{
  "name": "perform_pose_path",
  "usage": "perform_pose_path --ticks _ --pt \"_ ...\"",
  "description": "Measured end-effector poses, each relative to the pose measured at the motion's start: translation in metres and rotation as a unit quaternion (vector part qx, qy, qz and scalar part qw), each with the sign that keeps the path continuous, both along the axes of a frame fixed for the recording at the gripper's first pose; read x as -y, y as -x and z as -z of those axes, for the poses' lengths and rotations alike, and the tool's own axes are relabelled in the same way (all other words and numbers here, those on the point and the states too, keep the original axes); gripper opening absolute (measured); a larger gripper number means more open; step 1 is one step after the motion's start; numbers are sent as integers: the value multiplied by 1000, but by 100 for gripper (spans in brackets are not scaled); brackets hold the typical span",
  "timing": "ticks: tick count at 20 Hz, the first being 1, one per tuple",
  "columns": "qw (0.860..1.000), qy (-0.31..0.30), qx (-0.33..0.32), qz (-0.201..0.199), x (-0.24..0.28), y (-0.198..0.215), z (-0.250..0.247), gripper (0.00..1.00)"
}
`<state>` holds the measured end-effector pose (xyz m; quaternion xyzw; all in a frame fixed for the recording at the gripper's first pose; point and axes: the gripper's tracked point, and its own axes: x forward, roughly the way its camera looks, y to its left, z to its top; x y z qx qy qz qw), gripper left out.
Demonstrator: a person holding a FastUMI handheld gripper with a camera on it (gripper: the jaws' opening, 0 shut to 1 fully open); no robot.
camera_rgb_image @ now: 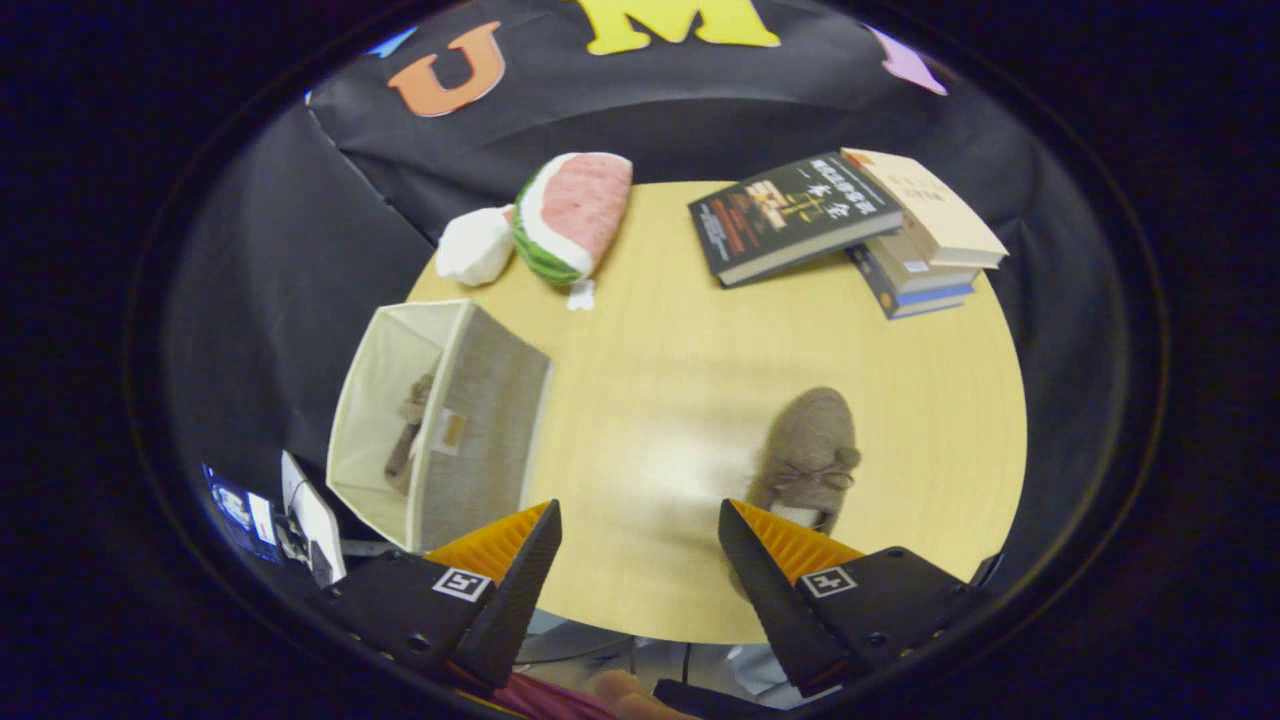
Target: Open the storage box then place both shoes into the box .Put the left shoe in first, then the right shoe, with the right side of both shoes facing outward in a uniform manner.
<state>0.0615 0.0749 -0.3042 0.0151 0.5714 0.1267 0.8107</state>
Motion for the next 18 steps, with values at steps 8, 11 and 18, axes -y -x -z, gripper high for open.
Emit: perform_pose_path --ticks 8,11,18 --pt "995 69 -49 55 116 -7 77 96" --pt "993 82 -60 65 134 -7 101 96" --pt "988 28 -106 108 133 -7 140 66"
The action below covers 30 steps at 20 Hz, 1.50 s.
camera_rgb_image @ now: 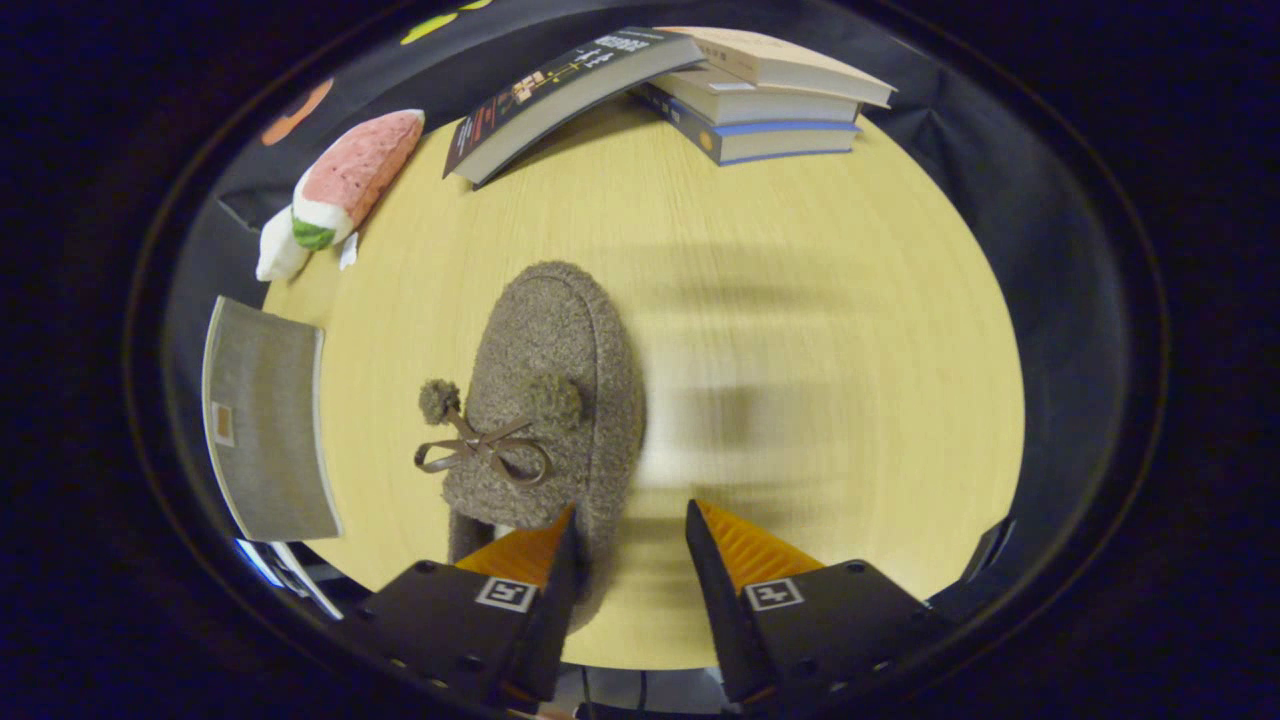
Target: Open the storage box then place both shoes into the box .Put the left shoe in first, then the right shoe, with the right side of both shoes facing outward in a uniform manner.
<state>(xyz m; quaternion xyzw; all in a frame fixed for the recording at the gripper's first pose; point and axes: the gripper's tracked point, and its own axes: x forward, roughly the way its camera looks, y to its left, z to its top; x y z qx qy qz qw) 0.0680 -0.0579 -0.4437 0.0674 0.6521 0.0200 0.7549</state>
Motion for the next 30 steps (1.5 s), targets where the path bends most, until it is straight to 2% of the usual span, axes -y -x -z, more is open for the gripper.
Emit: perform_pose_path --ticks 2,4,6,7,10,16,22,30 --pt "999 -33 -1 7 -11 -1 0 40" --pt "999 -38 -7 10 -12 -1 1 13" --pt "999 -45 -15 21 -10 2 -3 13" --pt "998 -45 -26 37 -4 4 -6 1" --pt "996 -58 -35 49 -6 13 -12 1" --pt "995 -85 -10 53 -29 20 -78 0" --pt "993 -115 9 22 -93 14 -146 0" --pt "988 -138 14 -62 -240 7 -200 0"
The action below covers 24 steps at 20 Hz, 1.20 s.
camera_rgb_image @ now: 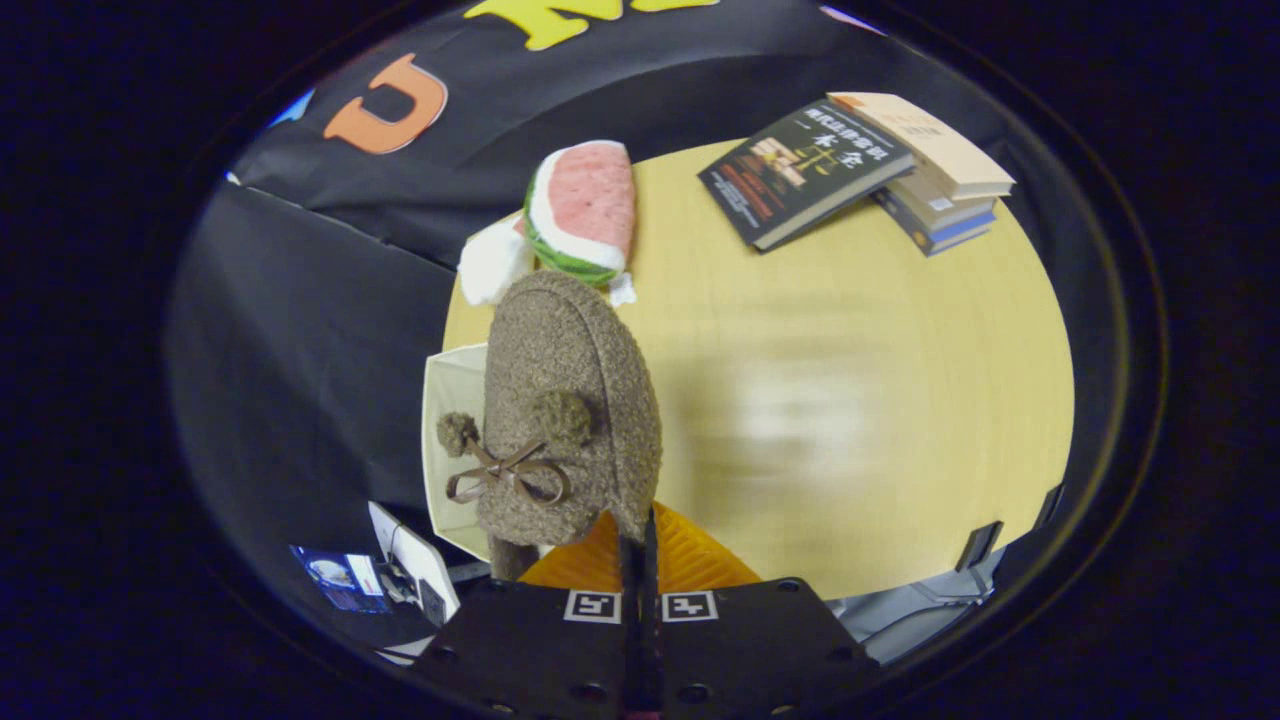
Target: Open the storage box then place both shoes into the box .Put the left shoe in first, then the right shoe, with the right side of both shoes facing outward in a uniform manner.
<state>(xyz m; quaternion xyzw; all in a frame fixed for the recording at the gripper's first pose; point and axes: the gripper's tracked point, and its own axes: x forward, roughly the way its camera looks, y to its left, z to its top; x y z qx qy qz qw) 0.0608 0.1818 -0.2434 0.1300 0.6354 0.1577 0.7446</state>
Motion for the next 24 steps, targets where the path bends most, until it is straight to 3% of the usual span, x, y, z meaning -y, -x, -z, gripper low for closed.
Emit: perform_pose_path --ticks 5,8,15,24 --pt "999 -4 -11 -38 -95 14 -9 1" --pt "999 11 -29 -28 -135 22 7 0" --pt "987 155 -39 35 -135 18 84 1" --pt "969 241 -30 53 -145 16 112 1"
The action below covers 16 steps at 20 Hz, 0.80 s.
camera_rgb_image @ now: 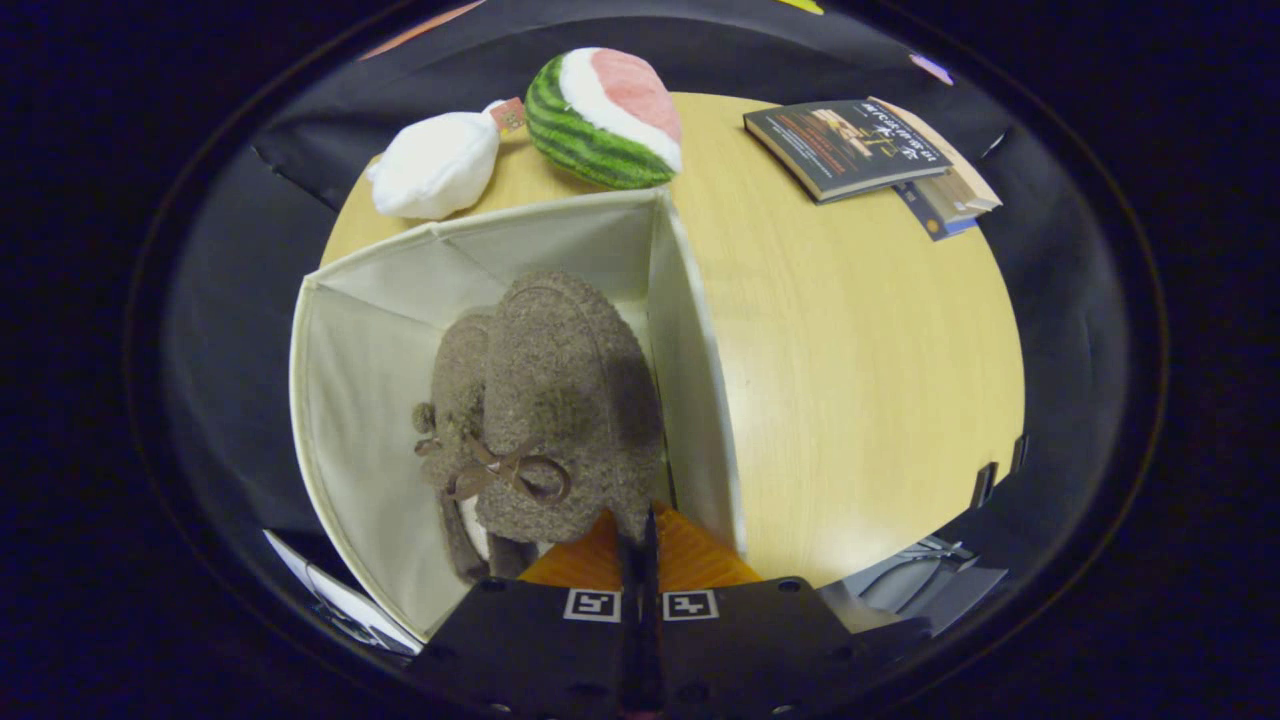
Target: Open the storage box then place both shoes into the box .Put the left shoe in first, then the right shoe, with the right side of both shoes facing outward in a uniform manner.
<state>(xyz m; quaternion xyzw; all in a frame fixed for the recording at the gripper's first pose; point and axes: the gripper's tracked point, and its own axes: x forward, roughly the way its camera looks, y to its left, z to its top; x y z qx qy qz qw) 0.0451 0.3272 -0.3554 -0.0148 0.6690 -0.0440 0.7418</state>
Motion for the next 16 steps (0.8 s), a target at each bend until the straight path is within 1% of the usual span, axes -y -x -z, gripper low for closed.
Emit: perform_pose_path --ticks 1,2,3,4,5,7,9,10,13,14,16 --pt "1000 6 5 -5 -1 -1 2 4" --pt "1000 13 9 -3 1 -1 3 4" --pt "1000 9 11 2 2 0 6 4" --pt "1000 5 8 5 1 0 5 7" --pt "1000 -4 11 7 -1 1 6 7" --pt "1000 -22 14 5 -6 0 2 13" --pt "998 -51 20 0 -18 5 -3 28" --pt "998 -57 23 -3 -19 7 -8 46" --pt "997 -66 42 -26 -24 16 -23 68" --pt "996 -66 53 -36 -23 18 -31 81" --pt "993 -63 82 -52 -17 21 -53 91"
